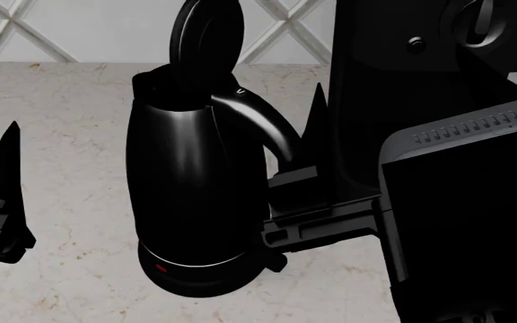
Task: Close the lid of the electric kettle.
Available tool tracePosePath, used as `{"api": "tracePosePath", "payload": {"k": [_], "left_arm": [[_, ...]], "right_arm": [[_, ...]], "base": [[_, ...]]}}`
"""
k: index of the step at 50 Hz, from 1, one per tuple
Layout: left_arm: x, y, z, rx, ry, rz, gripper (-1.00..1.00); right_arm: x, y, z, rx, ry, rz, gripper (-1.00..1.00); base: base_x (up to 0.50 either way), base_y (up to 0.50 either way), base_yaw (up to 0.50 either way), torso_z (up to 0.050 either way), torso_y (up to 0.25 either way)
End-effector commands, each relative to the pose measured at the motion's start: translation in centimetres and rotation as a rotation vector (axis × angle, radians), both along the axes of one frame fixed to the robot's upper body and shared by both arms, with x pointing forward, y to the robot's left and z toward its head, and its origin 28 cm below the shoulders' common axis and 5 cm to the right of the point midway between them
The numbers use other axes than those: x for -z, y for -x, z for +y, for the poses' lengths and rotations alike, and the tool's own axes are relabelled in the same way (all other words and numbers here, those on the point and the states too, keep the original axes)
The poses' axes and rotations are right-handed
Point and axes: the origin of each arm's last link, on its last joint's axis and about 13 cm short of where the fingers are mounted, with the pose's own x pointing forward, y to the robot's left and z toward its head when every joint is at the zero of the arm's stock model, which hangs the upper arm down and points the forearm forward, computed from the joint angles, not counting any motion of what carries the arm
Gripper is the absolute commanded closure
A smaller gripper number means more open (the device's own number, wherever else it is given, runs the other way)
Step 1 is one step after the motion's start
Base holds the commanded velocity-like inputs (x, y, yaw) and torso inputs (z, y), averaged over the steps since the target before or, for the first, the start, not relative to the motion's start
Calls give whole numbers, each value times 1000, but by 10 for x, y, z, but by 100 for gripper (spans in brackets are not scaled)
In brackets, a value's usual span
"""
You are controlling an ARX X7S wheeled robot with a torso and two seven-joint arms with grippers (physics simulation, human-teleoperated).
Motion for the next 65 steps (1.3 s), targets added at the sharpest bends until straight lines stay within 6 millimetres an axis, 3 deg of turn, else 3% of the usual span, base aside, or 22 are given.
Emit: {"api": "tracePosePath", "payload": {"k": [1,10,20,27,42,65], "left_arm": [[-1,0,-1,1,3,1,-100],[-3,2,-2,-2,5,-4,-100],[0,2,1,-9,9,1,-100],[2,1,2,-15,12,6,-100],[7,-1,6,-30,23,14,-100],[9,-1,7,-37,23,12,-100]], "right_arm": [[-2,1,2,-6,14,-7,-100],[-6,-6,2,-42,-29,17,-100],[-11,-53,7,-121,-20,159,-100],[-19,-75,11,-140,6,186,-100],[-44,-96,20,-160,42,194,-100],[-42,-121,23,-138,55,232,-100]], "base": [[500,-66,0,0,0],[135,-7,0,0,1],[0,0,0,0,0],[0,0,0,0,0],[0,0,0,0,0],[0,0,0,0,0]]}}
